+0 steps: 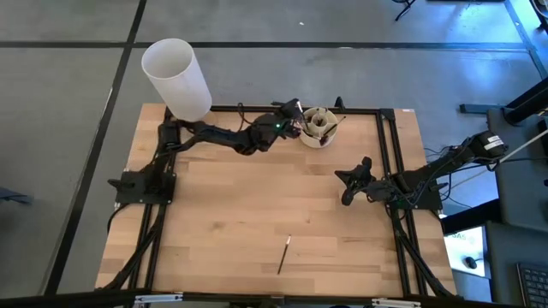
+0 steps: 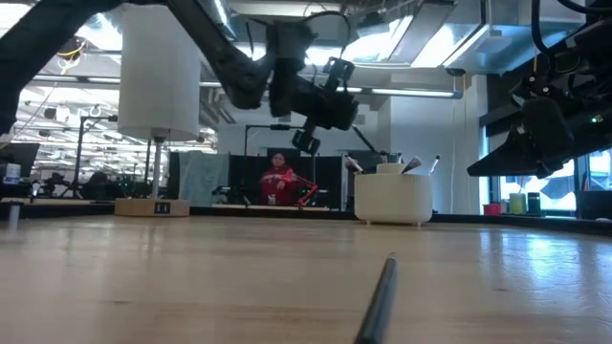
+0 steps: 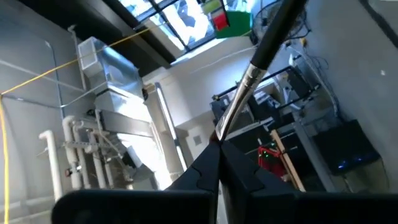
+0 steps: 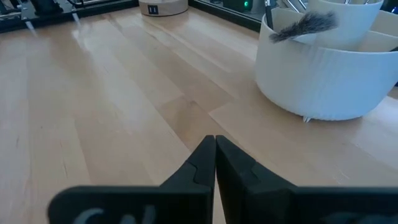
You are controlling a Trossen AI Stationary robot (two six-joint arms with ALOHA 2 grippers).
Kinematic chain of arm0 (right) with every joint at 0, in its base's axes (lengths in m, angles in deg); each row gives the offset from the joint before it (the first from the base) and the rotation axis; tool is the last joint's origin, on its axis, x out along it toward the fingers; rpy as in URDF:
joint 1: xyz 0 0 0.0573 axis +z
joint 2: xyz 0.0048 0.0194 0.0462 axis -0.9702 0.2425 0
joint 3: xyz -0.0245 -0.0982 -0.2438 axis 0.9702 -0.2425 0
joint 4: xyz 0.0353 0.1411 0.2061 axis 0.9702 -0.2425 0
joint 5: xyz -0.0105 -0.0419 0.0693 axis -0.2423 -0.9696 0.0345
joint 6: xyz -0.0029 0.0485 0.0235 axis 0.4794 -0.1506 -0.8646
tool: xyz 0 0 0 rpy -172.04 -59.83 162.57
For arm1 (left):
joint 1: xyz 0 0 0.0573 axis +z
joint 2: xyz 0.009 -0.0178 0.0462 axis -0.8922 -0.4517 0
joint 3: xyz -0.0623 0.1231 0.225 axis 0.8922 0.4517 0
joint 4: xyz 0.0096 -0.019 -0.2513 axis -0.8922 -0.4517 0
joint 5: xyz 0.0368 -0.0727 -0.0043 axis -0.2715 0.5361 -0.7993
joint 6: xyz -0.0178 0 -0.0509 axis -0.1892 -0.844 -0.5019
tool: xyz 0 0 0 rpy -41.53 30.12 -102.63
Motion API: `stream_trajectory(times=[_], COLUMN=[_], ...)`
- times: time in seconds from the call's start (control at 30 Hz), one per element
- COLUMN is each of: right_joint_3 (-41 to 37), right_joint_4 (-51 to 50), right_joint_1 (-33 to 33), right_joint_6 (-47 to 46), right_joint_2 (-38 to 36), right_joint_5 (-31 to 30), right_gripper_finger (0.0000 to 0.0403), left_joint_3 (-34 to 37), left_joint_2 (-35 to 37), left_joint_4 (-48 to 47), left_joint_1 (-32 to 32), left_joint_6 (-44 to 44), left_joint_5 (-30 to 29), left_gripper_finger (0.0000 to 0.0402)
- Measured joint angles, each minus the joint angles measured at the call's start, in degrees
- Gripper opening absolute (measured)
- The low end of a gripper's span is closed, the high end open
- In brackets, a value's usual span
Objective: Sort items
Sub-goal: Put the blush brush into the pen organizer
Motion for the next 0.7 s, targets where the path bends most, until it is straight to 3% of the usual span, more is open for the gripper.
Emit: stream_trajectory(times=[0.27, 0.7], right_joint_3=[0.0, 0.0], right_joint_4=[-1.6, -2.7], right_joint_1=[0.0, 0.0], right_joint_6=[-0.3, -2.0], right_joint_2=[0.0, 0.0], right_joint_5=[0.0, 0.1], right_gripper_finger=[0.0013, 0.0013], left_joint_3=[-7.6, -7.9], left_joint_2=[-6.1, -7.8], left_joint_4=[-1.1, -2.6], left_joint_1=[0.0, -0.1], left_joint_6=[1.8, 9.4], left_joint_5=[-2.1, -5.5], left_gripper_finger=[0.0002, 0.0005])
